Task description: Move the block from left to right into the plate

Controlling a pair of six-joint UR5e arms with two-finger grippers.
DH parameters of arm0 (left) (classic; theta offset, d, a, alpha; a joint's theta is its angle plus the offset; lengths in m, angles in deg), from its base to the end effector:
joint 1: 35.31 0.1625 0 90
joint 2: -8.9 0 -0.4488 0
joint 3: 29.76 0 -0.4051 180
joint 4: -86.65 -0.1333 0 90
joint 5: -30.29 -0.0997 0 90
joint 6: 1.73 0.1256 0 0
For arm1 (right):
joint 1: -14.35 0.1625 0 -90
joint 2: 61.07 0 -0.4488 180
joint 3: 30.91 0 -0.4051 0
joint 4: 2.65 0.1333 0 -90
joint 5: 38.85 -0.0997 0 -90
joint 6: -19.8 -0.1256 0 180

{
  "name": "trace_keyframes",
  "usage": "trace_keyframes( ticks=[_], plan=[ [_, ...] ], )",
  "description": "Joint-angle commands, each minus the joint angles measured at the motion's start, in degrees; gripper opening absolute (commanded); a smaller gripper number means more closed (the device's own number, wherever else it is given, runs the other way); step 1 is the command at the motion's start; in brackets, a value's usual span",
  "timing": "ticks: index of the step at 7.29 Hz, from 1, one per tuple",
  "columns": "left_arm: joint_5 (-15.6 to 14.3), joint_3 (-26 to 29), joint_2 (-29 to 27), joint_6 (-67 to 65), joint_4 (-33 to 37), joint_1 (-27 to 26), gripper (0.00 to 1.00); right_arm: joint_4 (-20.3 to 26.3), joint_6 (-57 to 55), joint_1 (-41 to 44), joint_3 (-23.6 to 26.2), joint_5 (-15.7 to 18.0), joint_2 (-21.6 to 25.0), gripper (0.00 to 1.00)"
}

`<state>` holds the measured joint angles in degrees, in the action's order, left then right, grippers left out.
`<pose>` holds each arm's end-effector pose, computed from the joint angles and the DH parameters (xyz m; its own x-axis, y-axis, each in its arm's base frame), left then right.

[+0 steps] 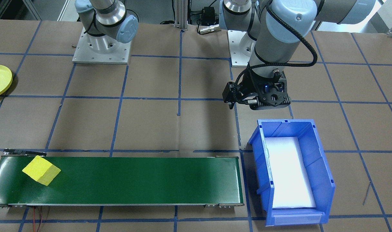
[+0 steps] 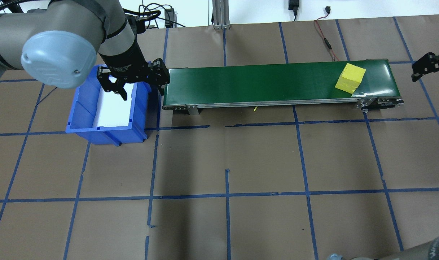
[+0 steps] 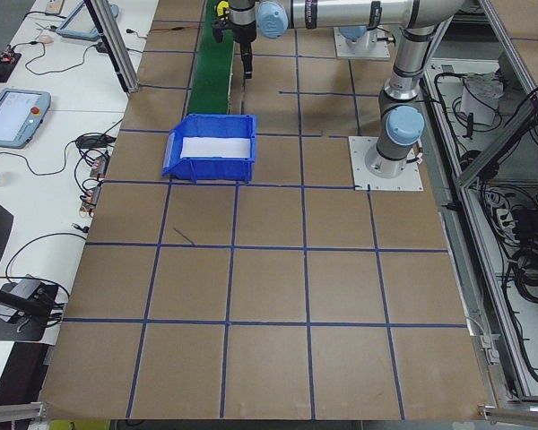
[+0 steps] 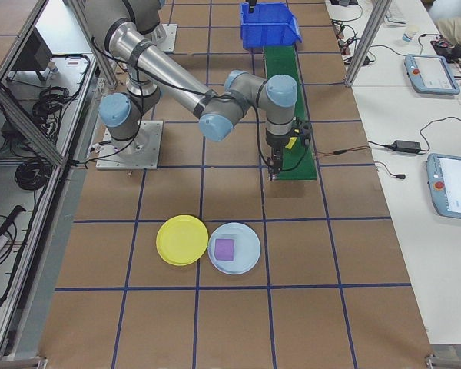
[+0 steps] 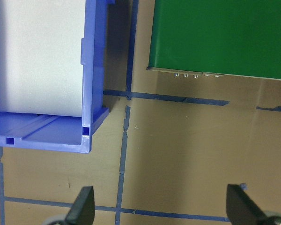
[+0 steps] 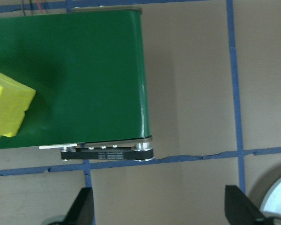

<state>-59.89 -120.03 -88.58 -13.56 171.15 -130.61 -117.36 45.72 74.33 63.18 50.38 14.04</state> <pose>-0.1836 -0.5399 0.4234 -0.9935 -0.1134 -0.0111 -0.1138 0.9928 0.0378 -0.1884 -0.5958 0.3495 -0.9969 0.0723 0.0316 0.0690 0.9930 -0.0956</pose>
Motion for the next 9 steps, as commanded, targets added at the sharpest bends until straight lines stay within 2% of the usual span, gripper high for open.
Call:
trace_keyframes(
  ticks=[1, 2, 4, 6, 9],
  plan=[
    [0.0, 0.0, 0.0, 0.1, 0.0, -0.1, 1.00, 0.1, -9.7, 5.2, -0.8, -4.3, -1.2, 0.98],
    [-0.1, -0.1, 0.0, 0.1, 0.0, 0.0, 1.00, -0.2, -11.4, 5.6, -1.9, -5.3, -3.5, 0.98],
    [-0.2, -0.2, 0.0, 0.5, 0.0, 0.0, 1.00, -0.8, -15.6, 5.6, -5.2, -5.1, -9.3, 0.97],
    [-0.2, -0.2, 0.0, 0.6, 0.0, 0.0, 1.00, -5.6, -20.7, 5.6, -5.3, -5.4, -10.1, 0.97],
    [-0.2, -0.3, 0.1, 0.6, 0.1, 0.0, 1.00, -6.1, -20.8, 5.5, -3.4, -4.8, -10.8, 0.97]
  ],
)
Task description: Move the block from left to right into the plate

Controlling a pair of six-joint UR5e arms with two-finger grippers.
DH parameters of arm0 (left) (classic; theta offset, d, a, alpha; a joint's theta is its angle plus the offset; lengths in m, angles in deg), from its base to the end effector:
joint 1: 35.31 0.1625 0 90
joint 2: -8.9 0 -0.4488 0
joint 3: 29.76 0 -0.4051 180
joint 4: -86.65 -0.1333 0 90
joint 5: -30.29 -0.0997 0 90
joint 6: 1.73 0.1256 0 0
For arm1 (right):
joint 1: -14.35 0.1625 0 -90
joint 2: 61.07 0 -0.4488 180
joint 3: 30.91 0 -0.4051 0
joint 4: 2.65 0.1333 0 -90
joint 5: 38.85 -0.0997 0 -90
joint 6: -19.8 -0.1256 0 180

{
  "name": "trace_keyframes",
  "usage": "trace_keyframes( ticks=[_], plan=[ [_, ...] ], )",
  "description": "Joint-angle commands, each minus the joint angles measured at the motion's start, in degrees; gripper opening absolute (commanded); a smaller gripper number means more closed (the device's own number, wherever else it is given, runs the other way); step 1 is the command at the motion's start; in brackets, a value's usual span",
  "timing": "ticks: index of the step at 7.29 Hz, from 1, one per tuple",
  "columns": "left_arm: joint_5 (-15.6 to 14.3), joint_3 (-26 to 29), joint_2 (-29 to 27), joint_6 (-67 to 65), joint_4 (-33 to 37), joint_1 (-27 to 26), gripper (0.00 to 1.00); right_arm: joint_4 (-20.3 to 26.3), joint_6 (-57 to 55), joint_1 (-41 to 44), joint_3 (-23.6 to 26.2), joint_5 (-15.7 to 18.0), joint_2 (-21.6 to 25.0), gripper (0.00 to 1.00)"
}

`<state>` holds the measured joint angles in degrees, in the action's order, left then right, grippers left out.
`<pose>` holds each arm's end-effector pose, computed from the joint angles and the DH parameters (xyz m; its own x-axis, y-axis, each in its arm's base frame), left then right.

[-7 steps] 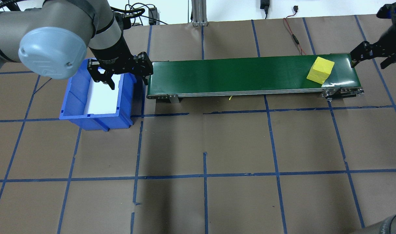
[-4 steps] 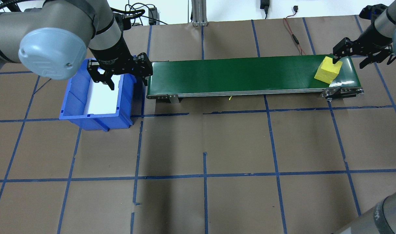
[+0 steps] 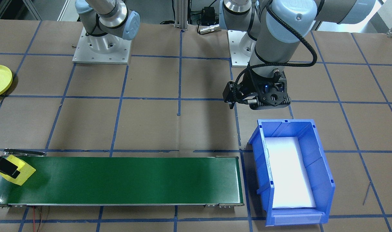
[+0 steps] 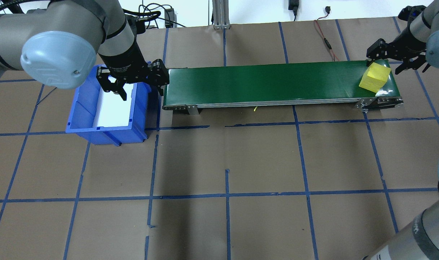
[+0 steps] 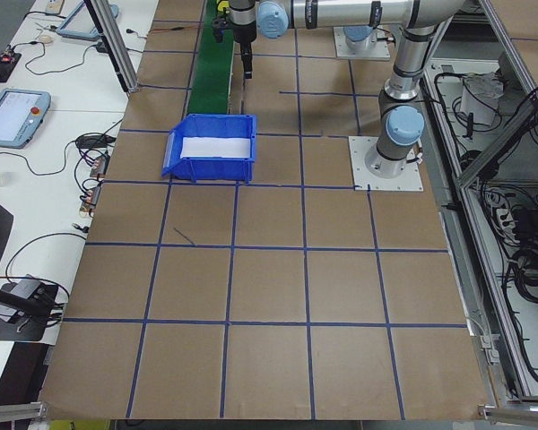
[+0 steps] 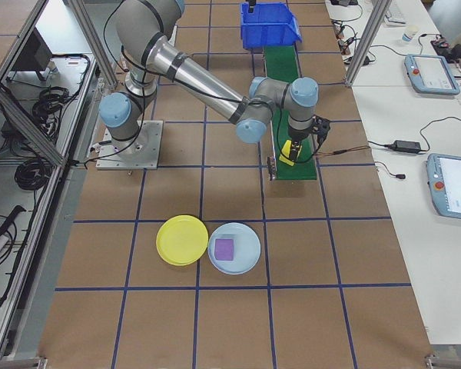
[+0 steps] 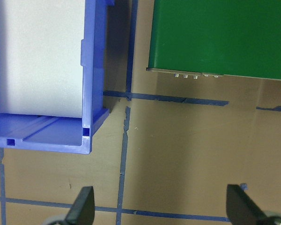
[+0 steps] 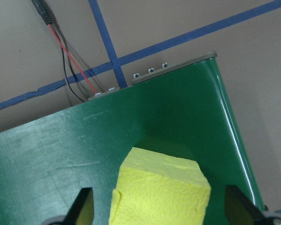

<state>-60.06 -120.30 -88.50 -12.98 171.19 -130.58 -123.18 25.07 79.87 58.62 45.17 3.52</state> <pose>-0.1828 -0.5387 0.4218 -0.9945 -0.1037 -0.0144 -0.1043 0.9937 0.0412 -0.1449 -0.6716 0.2825 -0.9434 0.3180 -0.0943 0.3271 0.9390 -0.1065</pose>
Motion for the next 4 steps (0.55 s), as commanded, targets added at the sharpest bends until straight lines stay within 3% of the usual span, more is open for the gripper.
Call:
trace_keyframes(
  ticks=[1, 2, 3, 4],
  plan=[
    [-0.1, -0.3, 0.0, 0.0, 0.0, 0.0, 1.00, -0.1, -0.2, 0.0, 1.7, 0.6, -0.4, 0.92],
    [-0.1, -0.4, 0.0, 0.2, 0.0, 0.0, 1.00, -0.1, 0.1, 0.0, 1.6, 0.9, -0.3, 0.52],
    [0.0, -0.7, -0.1, 0.2, -0.1, 0.0, 1.00, -0.1, 1.2, 0.0, 1.7, 1.0, 0.0, 0.30],
    [0.0, -0.6, -0.2, 0.3, -0.1, 0.0, 1.00, 0.1, 4.7, -0.1, 1.8, 2.3, 0.5, 0.20]
  ],
)
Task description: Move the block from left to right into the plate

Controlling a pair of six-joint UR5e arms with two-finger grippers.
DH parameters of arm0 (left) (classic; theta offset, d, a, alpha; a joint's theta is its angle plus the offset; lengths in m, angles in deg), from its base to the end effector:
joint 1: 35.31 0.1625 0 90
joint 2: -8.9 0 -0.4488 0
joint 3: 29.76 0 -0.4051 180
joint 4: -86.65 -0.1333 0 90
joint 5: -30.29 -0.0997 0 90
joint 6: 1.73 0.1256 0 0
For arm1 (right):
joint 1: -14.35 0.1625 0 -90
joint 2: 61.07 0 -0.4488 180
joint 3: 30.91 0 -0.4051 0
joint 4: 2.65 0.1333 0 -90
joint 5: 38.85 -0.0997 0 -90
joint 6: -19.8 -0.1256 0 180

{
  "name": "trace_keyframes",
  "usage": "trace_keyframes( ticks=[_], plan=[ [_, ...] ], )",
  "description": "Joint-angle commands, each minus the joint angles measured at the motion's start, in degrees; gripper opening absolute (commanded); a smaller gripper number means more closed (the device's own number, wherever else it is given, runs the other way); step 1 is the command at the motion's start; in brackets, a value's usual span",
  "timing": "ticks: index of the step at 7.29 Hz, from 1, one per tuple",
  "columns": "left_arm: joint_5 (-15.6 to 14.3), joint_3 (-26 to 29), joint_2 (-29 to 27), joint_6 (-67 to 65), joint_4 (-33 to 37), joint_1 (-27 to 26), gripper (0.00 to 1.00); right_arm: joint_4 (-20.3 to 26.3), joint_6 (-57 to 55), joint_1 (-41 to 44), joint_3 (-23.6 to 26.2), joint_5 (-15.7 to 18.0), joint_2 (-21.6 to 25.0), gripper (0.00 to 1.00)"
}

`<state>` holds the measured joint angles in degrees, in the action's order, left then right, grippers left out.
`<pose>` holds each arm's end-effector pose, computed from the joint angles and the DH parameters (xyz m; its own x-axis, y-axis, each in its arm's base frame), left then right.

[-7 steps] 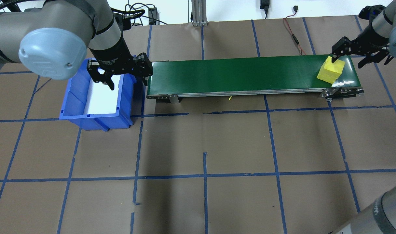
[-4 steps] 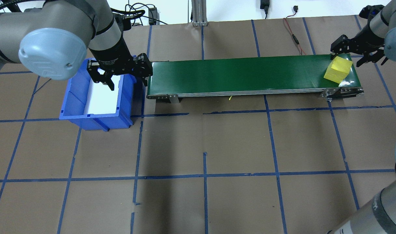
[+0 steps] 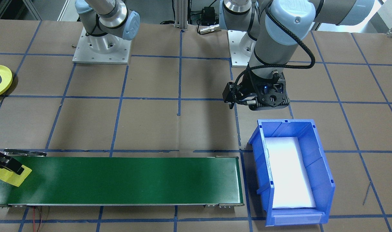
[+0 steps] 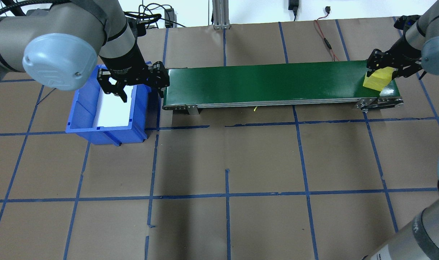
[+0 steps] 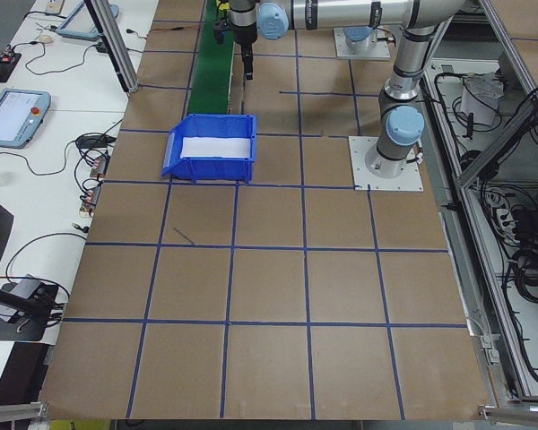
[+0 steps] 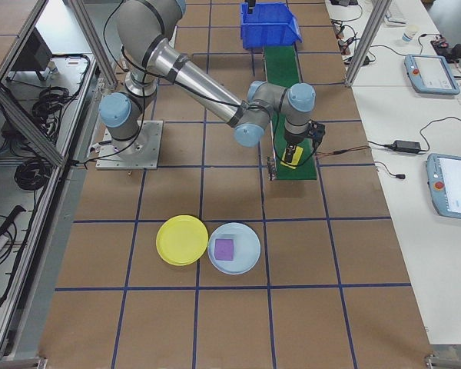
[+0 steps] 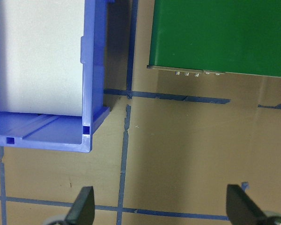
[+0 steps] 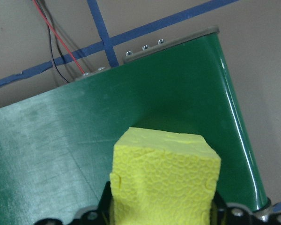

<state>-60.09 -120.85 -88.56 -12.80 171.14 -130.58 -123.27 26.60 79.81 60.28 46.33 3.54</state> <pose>-0.1826 -0.5373 0.4166 -0.9948 -0.1004 -0.0167 -0.1012 0.9936 0.0508 -0.1445 -0.6628 0.2689 -0.9516 0.2982 -0.0749 0.3038 0.9494 -0.0799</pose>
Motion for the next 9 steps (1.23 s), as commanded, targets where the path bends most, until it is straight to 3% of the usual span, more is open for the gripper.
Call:
trace_keyframes(
  ticks=[1, 4, 6, 7, 9],
  plan=[
    [0.0, -0.1, -0.1, 0.0, 0.0, 0.0, 1.00, 0.7, 5.0, -0.1, 0.3, 5.0, 2.1, 0.18],
    [0.0, -0.1, -0.1, -0.2, 0.0, 0.0, 1.00, 16.7, 16.9, -5.8, 3.5, 8.5, 12.3, 0.18],
    [0.1, -0.3, -0.3, -0.5, 0.0, -0.1, 1.00, 20.0, 25.5, -17.5, 7.2, 8.8, 17.5, 0.19],
    [0.1, -0.2, -0.8, -0.6, -0.1, -0.1, 1.00, 22.5, 31.6, -19.7, 7.8, 12.3, 18.3, 0.19],
    [0.1, -0.3, -0.8, -0.7, -0.3, -0.1, 1.00, 22.9, 38.1, -29.1, 9.2, 12.8, 18.4, 0.19]
  ],
)
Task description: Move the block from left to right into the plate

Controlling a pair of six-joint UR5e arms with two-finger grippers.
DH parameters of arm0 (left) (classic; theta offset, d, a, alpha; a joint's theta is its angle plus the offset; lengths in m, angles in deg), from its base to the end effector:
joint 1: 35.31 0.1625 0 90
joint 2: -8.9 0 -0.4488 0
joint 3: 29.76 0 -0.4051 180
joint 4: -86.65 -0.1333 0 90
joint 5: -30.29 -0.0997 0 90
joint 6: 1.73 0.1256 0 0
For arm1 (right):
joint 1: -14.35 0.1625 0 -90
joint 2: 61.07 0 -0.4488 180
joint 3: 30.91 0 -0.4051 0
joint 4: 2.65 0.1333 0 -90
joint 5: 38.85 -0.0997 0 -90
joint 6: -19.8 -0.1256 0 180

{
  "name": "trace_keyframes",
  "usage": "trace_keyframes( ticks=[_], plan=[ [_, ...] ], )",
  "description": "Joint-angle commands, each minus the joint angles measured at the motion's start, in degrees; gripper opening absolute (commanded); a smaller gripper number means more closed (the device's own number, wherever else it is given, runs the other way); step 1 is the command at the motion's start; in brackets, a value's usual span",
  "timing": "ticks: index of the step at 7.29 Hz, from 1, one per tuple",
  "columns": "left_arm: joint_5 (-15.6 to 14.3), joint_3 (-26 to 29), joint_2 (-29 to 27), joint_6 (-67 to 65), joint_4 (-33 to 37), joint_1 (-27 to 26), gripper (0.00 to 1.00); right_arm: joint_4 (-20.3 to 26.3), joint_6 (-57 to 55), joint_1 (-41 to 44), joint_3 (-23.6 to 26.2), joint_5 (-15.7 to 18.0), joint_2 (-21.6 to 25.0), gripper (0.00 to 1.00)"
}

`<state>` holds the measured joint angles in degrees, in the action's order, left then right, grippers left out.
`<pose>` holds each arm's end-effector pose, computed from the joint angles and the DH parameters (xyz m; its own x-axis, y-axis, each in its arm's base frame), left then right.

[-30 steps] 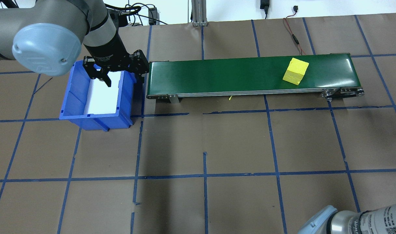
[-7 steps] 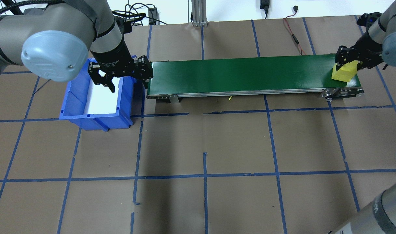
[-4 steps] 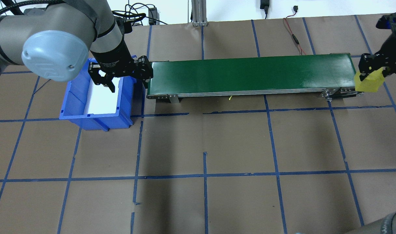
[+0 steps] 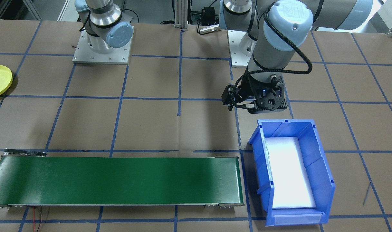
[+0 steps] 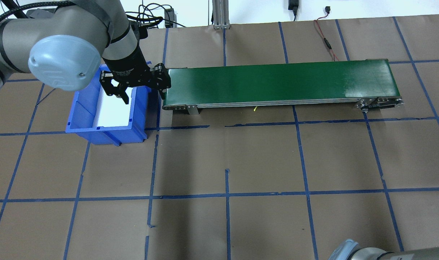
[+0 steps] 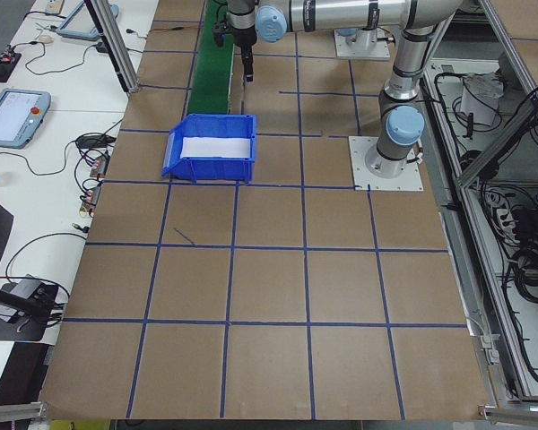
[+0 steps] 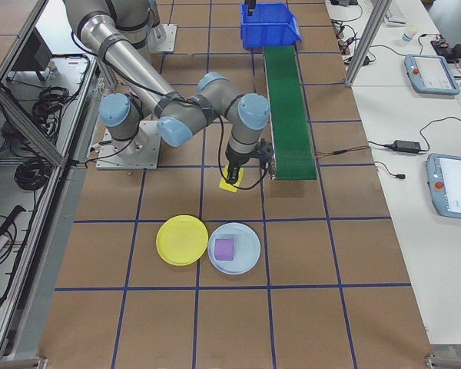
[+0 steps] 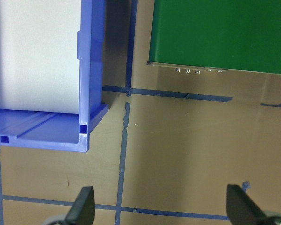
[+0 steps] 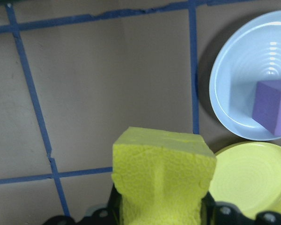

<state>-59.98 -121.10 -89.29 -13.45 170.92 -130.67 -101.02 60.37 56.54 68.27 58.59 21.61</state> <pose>-0.1839 -0.5398 0.4077 -0.9938 -0.1100 -0.0181 -0.1110 0.9918 0.0639 -0.3116 -0.4404 0.3552 -0.9932 0.1163 0.0054 0.1152 0.9748 0.1908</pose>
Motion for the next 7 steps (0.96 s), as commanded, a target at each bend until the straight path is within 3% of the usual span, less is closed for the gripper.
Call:
trace_keyframes(
  ticks=[1, 5, 7],
  plan=[
    [0.0, -0.2, -0.6, -0.2, -0.1, -0.1, 1.00, -0.4, 8.3, -8.1, 3.3, 1.3, 0.2, 0.20],
    [0.0, -0.1, -0.5, -0.1, -0.1, -0.1, 1.00, -5.2, 18.2, -16.9, 8.0, 1.5, -0.7, 0.21],
    [0.0, -0.1, -0.5, 0.0, -0.2, -0.1, 1.00, -13.5, 22.5, -18.4, 11.1, 1.5, -1.4, 0.27]
  ],
)
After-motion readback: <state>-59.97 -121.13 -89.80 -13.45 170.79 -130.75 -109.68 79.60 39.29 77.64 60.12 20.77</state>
